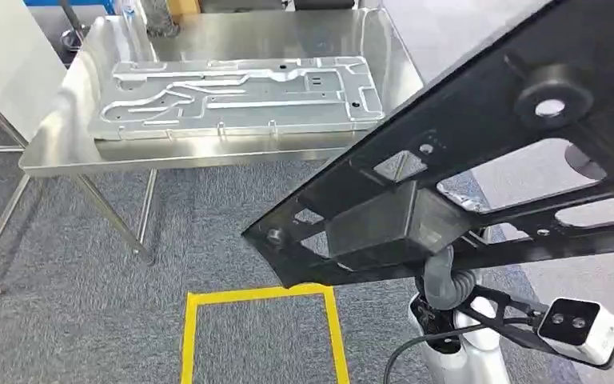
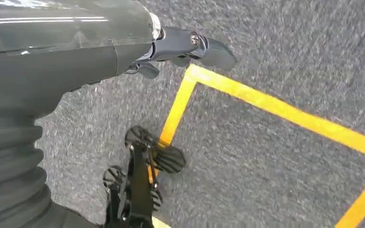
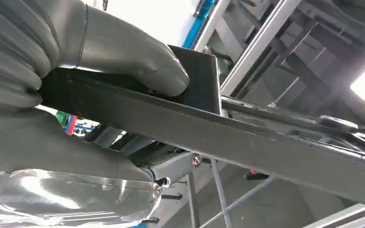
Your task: Take the parts from the cabinet and place them on the table.
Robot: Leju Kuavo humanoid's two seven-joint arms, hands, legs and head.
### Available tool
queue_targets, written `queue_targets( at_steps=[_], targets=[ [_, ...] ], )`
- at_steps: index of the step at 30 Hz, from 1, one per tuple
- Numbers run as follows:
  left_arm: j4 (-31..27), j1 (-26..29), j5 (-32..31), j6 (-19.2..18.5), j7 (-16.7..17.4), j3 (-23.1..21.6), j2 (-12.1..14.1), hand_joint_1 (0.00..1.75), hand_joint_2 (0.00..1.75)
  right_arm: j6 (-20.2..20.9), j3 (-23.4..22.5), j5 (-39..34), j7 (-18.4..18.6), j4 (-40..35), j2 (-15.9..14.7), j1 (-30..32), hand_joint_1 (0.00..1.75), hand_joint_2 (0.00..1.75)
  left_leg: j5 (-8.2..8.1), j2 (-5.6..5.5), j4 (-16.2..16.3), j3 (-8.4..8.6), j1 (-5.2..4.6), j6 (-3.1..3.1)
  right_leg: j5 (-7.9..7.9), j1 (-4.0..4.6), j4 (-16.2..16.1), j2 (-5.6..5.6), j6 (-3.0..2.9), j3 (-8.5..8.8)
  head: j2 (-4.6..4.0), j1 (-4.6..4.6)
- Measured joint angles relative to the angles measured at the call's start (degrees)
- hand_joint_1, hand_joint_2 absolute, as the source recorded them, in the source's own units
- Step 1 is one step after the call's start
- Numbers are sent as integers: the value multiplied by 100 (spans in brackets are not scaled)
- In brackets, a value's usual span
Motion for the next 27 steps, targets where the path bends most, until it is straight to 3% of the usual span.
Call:
queue_targets(
  at_steps=[1,2,3,4,5,6,7,9,10,11,12,14,15,16,17,18,20,21,22,24,26,27],
  targets=[
    [0,5,0,2,0,2,0,0,175,6,-13,-9,0,0,0,0,175,175,-60,-6,0,90,0,-11,94,2,-172,0,-25,-36,0,0],
    [0,6,0,2,0,2,-2,0,175,11,-22,-11,-2,0,0,-1,175,175,-133,-13,-1,192,0,-21,312,6,-534,0,-48,32,0,2],
    [0,2,2,2,0,2,-2,0,175,18,-31,-13,0,0,0,-2,175,175,-202,-15,-4,296,-1,-32,627,17,-988,0,-79,145,0,0],
    [0,-1,2,2,0,2,-2,0,175,33,-39,-13,0,0,0,-3,175,175,-282,-13,-14,359,-5,-46,1076,45,-1459,-2,-155,251,0,2],
    [0,-9,7,2,0,4,-9,0,175,55,-55,-15,-2,7,0,7,175,175,-346,-14,11,460,-18,-69,1429,86,-1600,7,-190,240,0,-2],
    [0,-16,7,2,2,7,-7,0,175,81,-72,-22,0,13,0,2,175,175,-391,-39,-32,446,-24,-121,1287,89,-1619,14,-204,277,0,20],
    [0,-24,7,2,5,7,7,0,175,85,-81,-20,2,7,0,-3,175,175,-432,-25,-114,485,-22,-153,1293,96,-1626,13,-228,304,0,13],
    [0,-25,7,2,4,7,2,0,175,94,-98,-13,0,0,13,-15,175,175,-291,-17,31,555,-36,-220,1240,70,-1727,40,-302,435,0,15],
    [0,-43,0,-2,4,4,11,0,175,98,-105,-2,2,0,28,-9,175,175,-260,-1,239,451,-16,-235,1227,49,-1780,38,-327,525,0,15],
    [0,-59,4,-2,-2,7,7,0,175,96,-105,0,0,0,39,-25,175,175,-208,1,615,252,-14,-262,1186,41,-1797,27,-368,596,0,11],
    [0,-61,2,-2,-4,7,9,0,175,96,-107,2,-2,0,50,-33,175,175,-278,0,1013,-17,-9,-279,1138,38,-1806,24,-389,643,0,13],
    [-2,-40,2,0,-2,7,13,0,175,94,-109,7,0,2,61,-28,175,175,-763,0,1611,-527,4,-336,1021,39,-1806,29,-398,756,0,11],
    [0,-26,2,0,-2,7,13,0,175,94,-111,7,0,2,61,-25,175,175,-977,0,1699,-689,10,-350,962,38,-1806,40,-395,824,0,11],
    [-2,-17,2,0,-2,7,13,0,175,94,-111,7,0,2,61,-23,175,175,-1043,1,1609,-772,17,-354,896,37,-1806,48,-389,912,0,11],
    [-2,-16,0,-2,-2,7,13,0,175,94,-114,7,0,2,61,-23,175,175,-898,1,1321,-763,20,-346,821,36,-1806,50,-378,1017,0,11],
    [-2,-17,0,-2,-2,7,13,0,175,94,-114,7,0,2,61,-24,175,175,-558,2,905,-692,20,-338,748,36,-1806,49,-365,1123,0,11],
    [0,6,0,-2,-4,9,13,0,175,94,-116,7,0,4,66,-27,175,175,480,10,131,-624,16,-292,620,44,-1798,47,-328,1241,0,13],
    [0,9,-2,-2,-4,11,13,0,175,94,-118,9,2,13,66,-15,175,175,401,20,132,-624,-23,-259,576,61,-1771,78,-292,1277,0,11],
    [-2,9,-4,-2,-11,11,15,0,175,94,-120,11,2,7,74,-22,175,175,431,14,138,-570,-39,-202,521,61,-1794,78,-238,1282,0,11],
    [-2,-12,-4,-2,-20,11,17,0,175,83,-120,11,2,-4,85,-32,175,175,423,-4,105,-512,-18,-119,572,67,-1691,78,-182,1309,0,11],
    [-2,-28,-4,-2,-31,11,15,0,175,63,-122,18,2,-11,85,-44,175,175,388,-3,31,-370,3,-49,594,50,-1279,45,-137,1118,0,13],
    [-2,-31,-4,-2,-33,11,20,0,175,55,-122,18,-2,-11,85,-61,175,175,355,-1,23,-332,3,-14,511,44,-931,42,-112,887,0,13]
  ],
)
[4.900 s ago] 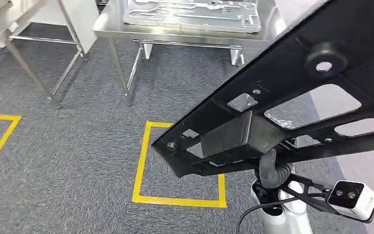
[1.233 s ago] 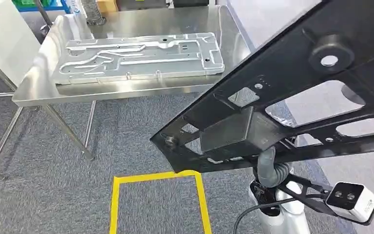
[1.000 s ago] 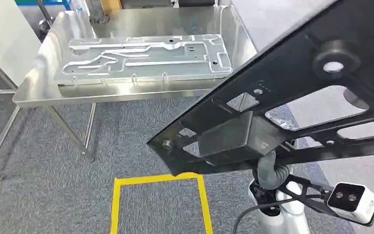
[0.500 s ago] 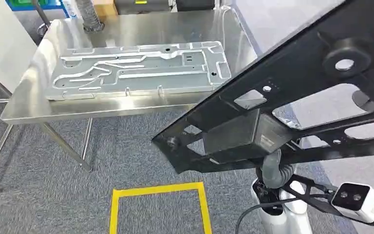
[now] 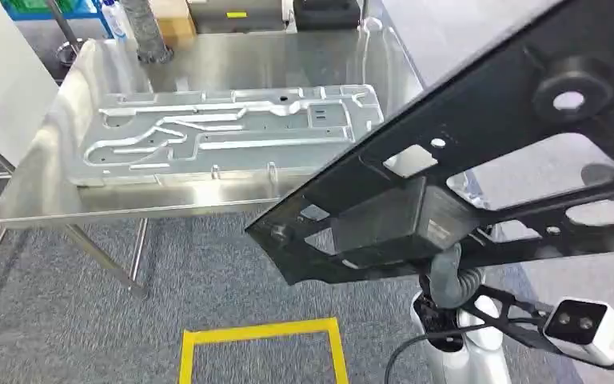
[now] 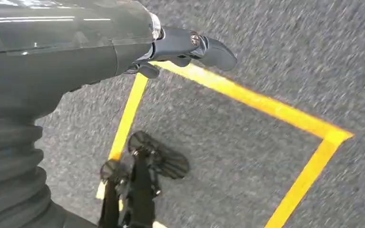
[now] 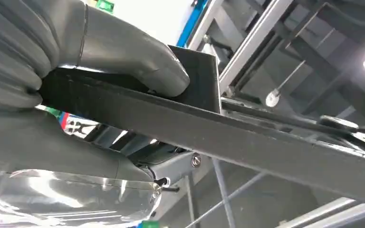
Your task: Take the parts from the cabinet and place them on the table.
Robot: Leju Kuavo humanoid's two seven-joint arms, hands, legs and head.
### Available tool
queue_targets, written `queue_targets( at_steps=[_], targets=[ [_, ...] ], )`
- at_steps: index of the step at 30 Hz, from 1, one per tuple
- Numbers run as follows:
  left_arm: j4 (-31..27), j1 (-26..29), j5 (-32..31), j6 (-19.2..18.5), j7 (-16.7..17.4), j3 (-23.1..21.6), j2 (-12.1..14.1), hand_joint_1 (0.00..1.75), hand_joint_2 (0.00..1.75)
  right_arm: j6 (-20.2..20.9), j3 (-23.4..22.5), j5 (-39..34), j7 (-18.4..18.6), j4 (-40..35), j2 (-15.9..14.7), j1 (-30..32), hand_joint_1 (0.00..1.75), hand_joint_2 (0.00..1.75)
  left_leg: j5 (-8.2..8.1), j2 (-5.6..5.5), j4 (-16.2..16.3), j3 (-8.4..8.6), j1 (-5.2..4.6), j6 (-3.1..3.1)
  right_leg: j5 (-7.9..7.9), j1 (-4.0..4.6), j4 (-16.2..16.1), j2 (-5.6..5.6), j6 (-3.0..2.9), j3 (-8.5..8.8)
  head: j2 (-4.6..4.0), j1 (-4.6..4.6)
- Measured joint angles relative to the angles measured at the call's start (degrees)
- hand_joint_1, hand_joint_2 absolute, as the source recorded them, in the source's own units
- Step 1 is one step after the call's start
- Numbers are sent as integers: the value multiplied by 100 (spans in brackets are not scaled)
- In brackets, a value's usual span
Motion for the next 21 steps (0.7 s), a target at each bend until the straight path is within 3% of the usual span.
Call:
queue_targets(
  at_steps=[2,3,4,5,6,8,9,11,12,13,15,18,19,20,21],
  targets=[
    [0,8,0,0,-2,0,0,0,175,-26,0,11,0,0,0,6,175,175,-84,-5,0,66,-3,4,-383,-31,739,-3,55,-563,0,0],
    [0,13,0,0,-2,0,0,0,175,-53,2,17,2,0,0,10,175,175,-136,-7,1,115,-4,4,-551,-39,943,-7,72,-782,0,0],
    [0,18,0,0,-2,0,0,0,175,-59,2,28,2,0,0,10,175,175,-186,-12,1,176,-3,0,-560,-41,910,-10,69,-870,0,0],
    [0,20,0,0,-2,0,0,0,175,-66,2,33,2,0,0,9,175,175,-242,-16,1,247,-3,-5,-429,-42,688,-15,58,-862,0,0],
    [0,17,0,0,-2,0,0,0,175,-66,2,35,2,0,0,8,175,175,-302,-21,0,335,-5,-19,-183,-38,312,-21,30,-770,0,0],
    [0,23,0,-4,-2,0,-4,0,175,-68,2,44,2,0,0,7,175,175,-445,-20,-28,464,-9,-55,729,5,-666,-43,-96,-520,0,2],
    [0,4,0,-11,-2,2,-15,0,175,-68,2,50,0,7,0,16,175,175,-495,-23,12,538,-28,-94,771,56,-730,-30,-116,-551,0,-9],
    [-2,-2,0,-15,-7,2,-4,0,175,-72,13,55,7,4,0,16,175,175,-498,-20,-52,605,-22,-165,750,61,-796,-16,-157,-500,0,13],
    [0,10,4,-15,-9,2,-20,0,175,-72,15,41,4,2,2,15,175,175,-408,-19,44,585,-29,-208,720,43,-844,6,-185,-428,0,11],
    [0,8,7,-15,-7,2,-11,0,175,-70,15,37,4,2,2,12,175,175,-424,-20,99,599,-30,-222,698,22,-883,12,-220,-316,0,7],
    [0,-18,13,-26,-19,0,-11,0,175,-63,17,-4,2,11,4,-7,175,175,-498,2,638,346,-4,-245,613,10,-931,-17,-296,-156,0,7],
    [0,-1,20,-26,-28,4,-7,0,175,-48,-4,-31,2,55,4,1,175,175,-1105,2,1609,-396,16,-353,453,4,-930,-12,-304,-6,0,7],
    [0,16,22,-26,-33,4,-9,0,175,-35,-31,-28,2,79,4,7,175,175,-1204,3,1659,-531,22,-377,393,0,-930,0,-296,68,0,7],
    [0,26,26,-28,-39,7,-11,0,175,-42,-57,-17,2,103,4,7,175,175,-1138,3,1503,-562,30,-387,331,-5,-929,10,-281,149,0,7],
    [0,30,33,-31,-55,7,-11,0,175,-90,-114,-4,2,138,4,-4,175,175,-894,4,1134,-506,36,-373,255,-10,-928,8,-265,253,0,7]
  ],
)
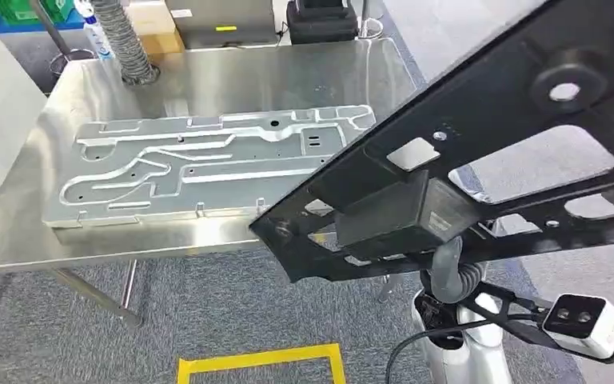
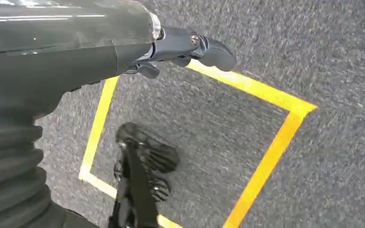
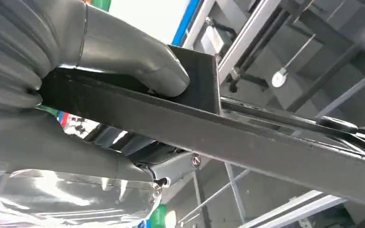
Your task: Take the parts from the cabinet and place them on the table.
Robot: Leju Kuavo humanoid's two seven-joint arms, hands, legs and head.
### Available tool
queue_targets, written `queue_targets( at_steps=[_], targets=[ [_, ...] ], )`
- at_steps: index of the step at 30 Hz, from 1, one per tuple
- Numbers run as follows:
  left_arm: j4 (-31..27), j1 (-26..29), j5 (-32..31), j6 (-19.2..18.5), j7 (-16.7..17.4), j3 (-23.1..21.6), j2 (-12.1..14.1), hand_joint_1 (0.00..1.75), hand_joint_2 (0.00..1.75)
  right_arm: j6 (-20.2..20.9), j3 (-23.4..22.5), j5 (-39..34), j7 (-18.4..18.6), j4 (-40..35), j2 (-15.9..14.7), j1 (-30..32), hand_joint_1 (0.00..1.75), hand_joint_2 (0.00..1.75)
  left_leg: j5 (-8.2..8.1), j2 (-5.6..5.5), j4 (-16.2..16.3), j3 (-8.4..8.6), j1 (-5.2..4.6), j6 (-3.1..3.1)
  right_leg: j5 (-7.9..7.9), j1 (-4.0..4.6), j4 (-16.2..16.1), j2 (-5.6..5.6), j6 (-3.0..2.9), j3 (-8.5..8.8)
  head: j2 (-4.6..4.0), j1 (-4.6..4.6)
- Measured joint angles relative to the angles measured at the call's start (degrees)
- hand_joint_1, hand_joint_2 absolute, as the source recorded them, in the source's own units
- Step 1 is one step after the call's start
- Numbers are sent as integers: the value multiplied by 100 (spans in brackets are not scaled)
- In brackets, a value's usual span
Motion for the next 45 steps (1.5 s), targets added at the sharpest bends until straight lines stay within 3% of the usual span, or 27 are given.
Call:
queue_targets(
  at_steps=[1,2,3,4,8,10,12,14,16,18,19,21,23,24,25,27,28,29,30,33,34,37,39,42,43,44,45],
  targets=[
    [0,6,-2,0,-20,4,0,0,175,-50,-77,2,0,88,-2,-41,175,175,356,3,-437,98,4,16,-73,-4,0,-2,19,98,0,0],
    [0,22,-2,0,-35,11,0,0,175,-130,-161,6,0,222,-4,-119,175,175,870,8,-896,181,11,26,-147,-3,-8,-6,45,134,0,2],
    [0,38,-2,-4,-44,17,-4,0,175,-241,-247,50,0,385,-9,-229,175,175,1168,28,-1090,145,0,64,-211,15,62,5,77,206,0,2],
    [0,19,-13,-4,-46,17,-4,0,175,-396,-363,114,0,575,-26,-342,175,175,1029,40,-1065,192,-37,129,-244,20,38,34,117,190,0,2],
    [0,-25,-22,-15,-72,17,-11,0,175,-800,-806,199,11,1282,-192,-858,175,175,1016,-3,-1132,337,-16,296,-212,-12,316,-6,263,150,0,2],
    [0,-21,-22,-15,-72,17,-11,0,175,-815,-896,199,2,1473,-247,-1033,175,175,940,-3,-1147,431,-17,344,-335,-22,1057,-21,307,-329,0,2],
    [0,-19,-22,-18,-76,17,-11,0,175,-1128,-959,335,0,1760,-306,-1164,175,175,838,-5,-1147,527,-21,356,-713,-32,1763,-26,335,-907,0,2],
    [0,-21,-22,-20,-90,17,-11,0,175,-1999,-992,674,53,2327,-420,-1472,175,175,745,-15,-1141,673,-27,356,-809,-35,1786,-43,349,-1169,0,2],
    [0,-23,-24,-24,-114,17,-13,0,175,-3222,-994,1423,245,3232,-656,-2174,175,175,629,-25,-1135,823,-49,340,-355,-24,1054,-42,298,-1081,0,2],
    [2,-27,-28,-24,-138,17,-26,0,175,-4571,-885,2696,628,4157,-839,-2977,175,175,530,-24,-1140,886,-81,310,703,31,165,-39,154,-955,0,4],
    [2,-46,-37,-24,-138,17,-31,0,175,-5031,-784,3298,825,4495,-885,-3332,175,175,485,-44,-1117,921,-94,278,708,45,155,14,159,-978,0,2],
    [2,-44,-61,-22,-144,17,2,0,175,-5420,-449,4600,1345,5067,-929,-3991,175,175,454,-13,-1113,938,-105,211,722,43,122,11,110,-966,0,13],
    [0,-59,-90,-26,-153,9,13,0,175,-5329,75,5758,1806,5513,-814,-4563,175,175,443,1,-1069,915,-102,153,709,-7,77,40,61,-875,0,11],
    [2,-89,-122,-31,-155,0,0,0,175,-5239,405,6331,2042,5743,-711,-4827,175,175,464,1,-824,809,-91,109,691,-6,60,54,31,-837,0,9],
    [2,-134,-155,-55,-155,-11,-2,0,175,-5171,723,6813,2228,5935,-576,-5043,175,175,382,1,-400,555,-76,64,659,-1,59,58,-15,-810,0,11],
    [2,-175,-201,-70,-172,-33,-2,0,175,-5006,1419,7631,2578,6361,-224,-5251,175,175,-61,3,392,30,-53,5,584,25,59,62,-55,-743,0,9],
    [2,-186,-227,-87,-175,-44,-6,0,175,-4881,1765,7953,2651,6571,-32,-5268,175,175,-176,3,605,-156,-53,-7,545,43,60,59,-68,-700,0,9],
    [2,-187,-256,-94,-175,-53,-9,0,175,-4771,2019,8101,2660,6739,130,-5269,175,175,-92,4,573,-231,-54,0,507,59,61,58,-77,-648,0,11],
    [2,-191,-267,-105,-171,-65,-9,0,175,-4613,2287,8148,2632,6925,289,-5269,175,175,151,3,312,-194,-55,11,469,73,65,55,-84,-597,0,11],
    [2,-225,-282,-105,-133,-116,-11,0,175,-4267,2825,8174,2429,7367,731,-5270,175,175,1146,6,-1110,220,-75,116,359,114,69,24,-87,-466,0,11],
    [2,-244,-282,-105,-118,-131,-13,0,175,-4145,2965,8155,2354,7527,836,-5279,175,175,996,7,-1166,239,-109,138,358,139,67,17,-74,-463,0,11],
    [2,-257,-323,-105,-94,-173,-26,0,175,-3664,3278,7952,2349,7861,1073,-5182,175,175,1087,-2,-1191,282,-118,196,334,133,53,11,-9,-466,0,11],
    [7,-260,-341,-107,-83,-186,-61,0,175,-3480,3366,7869,2437,8041,1141,-5103,175,175,1127,8,-1271,330,-38,240,202,149,187,0,84,-515,0,11],
    [7,-266,-380,-107,-68,-199,-76,0,175,-3155,3465,7731,2738,8323,1161,-5043,175,175,1112,11,-1265,333,-32,283,-388,68,1438,-12,191,-1139,0,11],
    [7,-267,-385,-109,-70,-208,-76,0,175,-3060,3471,7679,2815,8408,1156,-4993,175,175,1105,10,-1261,333,-31,289,-484,43,1815,-14,214,-1346,0,11],
    [9,-267,-396,-109,-70,-227,-79,0,175,-2979,3471,7648,2876,8508,1147,-4936,175,175,1097,6,-1257,337,-31,293,-446,21,1945,-16,229,-1449,0,11],
    [7,-265,-400,-109,-70,-238,-83,0,175,-2918,3473,7615,2931,8587,1143,-4890,175,175,1088,1,-1250,343,-31,286,-274,17,1765,-18,231,-1398,0,11]
  ],
)
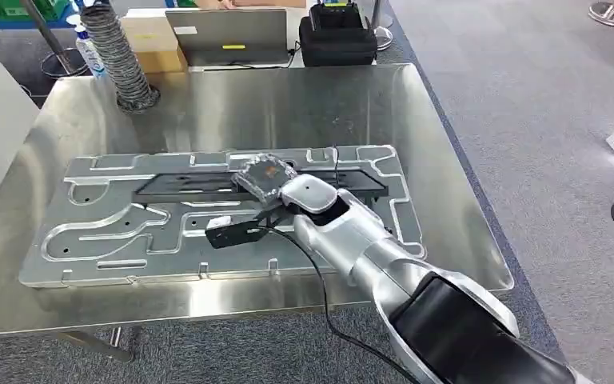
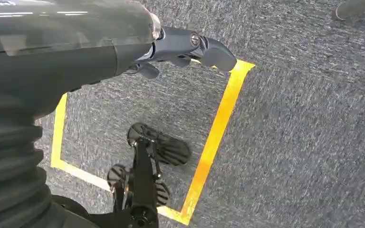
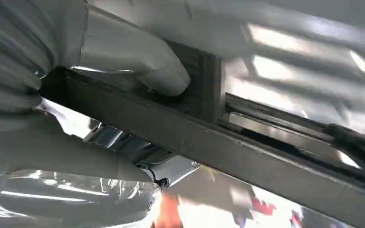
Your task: Take the parts from the cabinet and place them on the table.
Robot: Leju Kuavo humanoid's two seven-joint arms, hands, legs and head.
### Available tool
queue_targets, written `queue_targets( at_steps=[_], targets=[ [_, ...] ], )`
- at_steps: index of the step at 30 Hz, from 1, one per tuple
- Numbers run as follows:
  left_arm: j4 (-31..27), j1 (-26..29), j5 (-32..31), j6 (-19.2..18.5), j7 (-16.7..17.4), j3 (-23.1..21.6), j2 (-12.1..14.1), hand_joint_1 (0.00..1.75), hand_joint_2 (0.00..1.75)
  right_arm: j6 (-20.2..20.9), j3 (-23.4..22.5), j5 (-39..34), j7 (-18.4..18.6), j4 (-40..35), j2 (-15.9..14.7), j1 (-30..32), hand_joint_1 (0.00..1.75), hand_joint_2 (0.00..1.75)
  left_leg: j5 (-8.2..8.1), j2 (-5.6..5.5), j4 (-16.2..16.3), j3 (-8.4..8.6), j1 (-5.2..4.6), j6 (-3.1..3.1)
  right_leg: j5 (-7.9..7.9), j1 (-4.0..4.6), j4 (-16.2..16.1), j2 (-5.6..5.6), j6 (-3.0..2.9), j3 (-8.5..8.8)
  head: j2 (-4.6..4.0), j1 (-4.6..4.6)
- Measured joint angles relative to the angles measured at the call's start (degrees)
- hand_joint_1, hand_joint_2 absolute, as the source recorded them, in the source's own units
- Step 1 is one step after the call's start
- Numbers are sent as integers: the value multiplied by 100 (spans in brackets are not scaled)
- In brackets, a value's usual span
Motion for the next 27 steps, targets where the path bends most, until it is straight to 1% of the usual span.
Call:
queue_targets(
  at_steps=[1,2,3,4,5,7,8,9,10,11,12,13,14,15,16,18,19,20,22,23,24,25,26,27],
  targets=[
    [0,-4,-15,0,-7,-11,0,0,175,75,0,-60,36,49,-2,14,175,175,-13,-1,12,7,-2,-11,261,-1,-426,-6,-15,188,0,0],
    [0,-15,-37,0,-20,-37,0,0,175,136,0,-121,86,94,-2,16,175,175,-31,0,26,16,-4,-25,526,5,-975,-17,-44,446,0,0],
    [0,-29,-39,0,-33,-59,-2,0,175,171,0,-158,114,123,-2,16,175,175,-49,0,37,25,-5,-43,742,16,-1510,-26,-92,713,0,0],
    [0,-44,-42,0,-46,-72,-11,0,175,177,0,-175,144,155,-2,16,175,175,-68,2,52,14,-41,-68,685,43,-1684,-32,-108,802,0,0],
    [0,-51,-44,-6,-59,-81,-11,0,175,197,0,-193,153,181,2,17,175,175,-77,4,54,14,-33,-88,706,41,-1701,-38,-119,795,0,0],
    [2,-49,-57,-11,-114,-92,-13,0,175,267,0,-241,188,228,2,30,175,175,-81,9,32,39,-7,-150,689,67,-1692,-26,-161,801,0,0],
    [0,-56,-74,-11,-138,-99,-13,0,175,296,0,-256,197,236,7,29,175,175,-89,13,23,59,-34,-191,714,29,-1754,-23,-198,832,0,0],
    [2,-60,-85,-13,-172,-109,-9,0,175,324,0,-261,215,245,24,32,175,175,-149,12,82,44,1,-197,743,-5,-1819,-46,-211,896,0,0],
    [2,-67,-83,-15,-201,-123,-9,0,175,348,0,-263,226,258,33,31,175,175,-294,12,274,-25,-5,-225,741,-16,-1852,-48,-236,928,0,-2],
    [0,-70,-79,-15,-216,-127,-9,0,175,367,0,-265,241,269,37,32,175,175,-544,12,712,-217,9,-246,740,-16,-1851,-53,-245,935,0,0],
    [0,-70,-72,-15,-234,-129,-9,0,175,370,0,-267,252,291,42,45,0,0,-748,12,1175,-432,21,-274,735,-16,-1850,-54,-251,939,0,-2],
    [2,-66,-72,-18,-240,-131,-9,0,175,372,0,-272,254,306,42,54,0,0,-870,13,1519,-600,30,-299,734,-16,-1847,-53,-252,938,0,-2],
    [2,-61,-72,-26,-247,-133,-9,0,175,374,0,-276,256,330,42,72,0,0,-908,13,1741,-712,45,-323,732,-18,-1842,-52,-253,937,0,-2],
    [2,-60,-72,-53,-260,-140,-9,0,175,374,0,-276,256,355,39,96,0,0,-823,14,1693,-697,67,-340,727,-21,-1833,-49,-247,937,0,-2],
    [0,-62,-76,-72,-275,-149,-9,0,175,363,0,-280,247,378,39,119,0,0,-623,15,1391,-553,86,-352,718,-31,-1813,-44,-234,934,0,-2],
    [2,-68,-85,-77,-293,-175,-9,0,175,300,0,-315,190,383,39,136,0,0,-157,19,426,-48,123,-384,670,-53,-1736,-21,-171,929,0,-2],
    [2,-77,-94,-79,-299,-201,-13,0,175,251,0,-328,166,383,39,132,0,0,-221,12,160,92,133,-390,646,-44,-1693,-11,-134,907,0,-2],
    [0,-81,-94,-85,-304,-212,-11,0,0,219,0,-333,153,383,35,127,0,0,-191,-27,126,89,105,-290,633,-4,-1641,10,-107,880,0,0],
    [2,-74,-94,-85,-313,-219,-15,0,0,127,0,-339,125,383,37,135,0,0,-196,-20,170,66,90,-229,656,-2,-1666,18,-65,875,0,-2],
    [2,-70,-94,-83,-328,-223,-20,0,0,35,0,-344,90,383,33,136,0,0,-184,-18,171,60,86,-182,662,-12,-1666,20,-31,873,0,0],
    [2,-72,-94,-81,-343,-229,-20,0,0,-123,0,-350,40,368,31,135,0,0,-153,-13,137,68,111,-130,629,-27,-1640,18,1,851,0,0],
    [0,-79,-94,-74,-358,-232,-20,0,0,-289,0,-363,-1,337,29,134,0,0,-146,-8,135,67,103,-108,500,-44,-1491,-3,28,801,0,0],
    [0,-79,-94,-70,-363,-230,-20,0,0,-422,-4,-379,-39,313,28,131,0,0,-143,-4,136,63,97,-72,285,-43,-1151,-12,46,652,0,-2],
    [0,-74,-94,-66,-365,-230,-20,0,0,-517,-13,-400,-57,289,28,130,0,0,-143,0,137,58,86,-63,53,-47,-679,-17,63,436,0,0]
  ],
)
